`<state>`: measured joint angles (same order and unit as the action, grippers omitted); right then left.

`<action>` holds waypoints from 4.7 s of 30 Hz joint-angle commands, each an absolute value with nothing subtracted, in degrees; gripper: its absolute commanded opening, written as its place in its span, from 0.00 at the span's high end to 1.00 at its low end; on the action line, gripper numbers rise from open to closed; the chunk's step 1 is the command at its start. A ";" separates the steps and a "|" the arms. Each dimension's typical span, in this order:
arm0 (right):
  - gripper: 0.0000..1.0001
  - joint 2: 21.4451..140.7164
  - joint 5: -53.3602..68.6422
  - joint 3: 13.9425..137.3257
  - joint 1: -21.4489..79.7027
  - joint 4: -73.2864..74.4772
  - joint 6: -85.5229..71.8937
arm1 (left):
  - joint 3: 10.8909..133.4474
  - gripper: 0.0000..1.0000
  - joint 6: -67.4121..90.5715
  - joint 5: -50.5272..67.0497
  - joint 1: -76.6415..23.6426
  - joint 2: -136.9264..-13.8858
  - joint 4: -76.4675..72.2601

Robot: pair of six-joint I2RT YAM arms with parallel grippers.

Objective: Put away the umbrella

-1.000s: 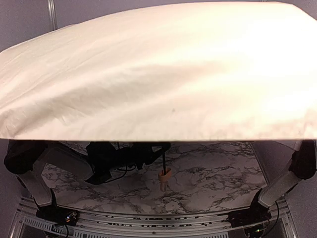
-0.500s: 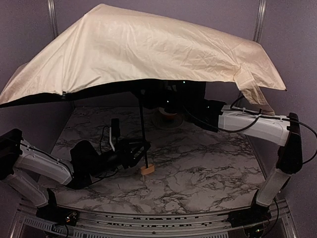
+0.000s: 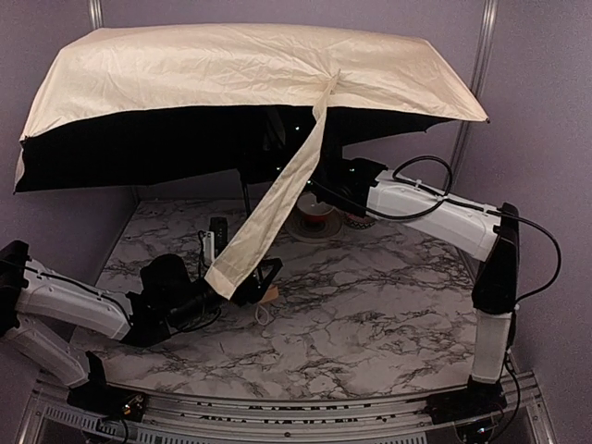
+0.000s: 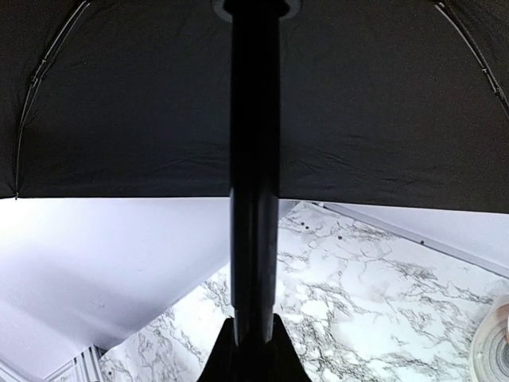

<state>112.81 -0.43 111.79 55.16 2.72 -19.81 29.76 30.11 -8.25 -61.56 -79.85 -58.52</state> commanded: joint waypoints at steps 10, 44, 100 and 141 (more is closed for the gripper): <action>1.00 110.52 5.00 111.01 53.33 1.63 -26.39 | 36.34 0.30 26.26 -16.47 -61.69 -82.90 -52.34; 0.98 95.51 3.12 88.94 55.72 -16.18 -22.01 | 38.54 1.00 28.65 -8.27 -61.59 -85.31 -53.53; 0.78 111.01 27.55 92.43 41.92 -57.73 -52.57 | 36.56 1.00 26.89 1.06 -63.98 -89.54 -69.35; 1.00 105.41 31.49 87.90 42.65 -49.58 -40.14 | 36.74 1.00 22.90 0.58 -62.64 -82.64 -63.57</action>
<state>108.29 28.91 87.35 42.24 -56.99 -48.88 35.27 27.53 -0.38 -63.61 -88.44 -60.58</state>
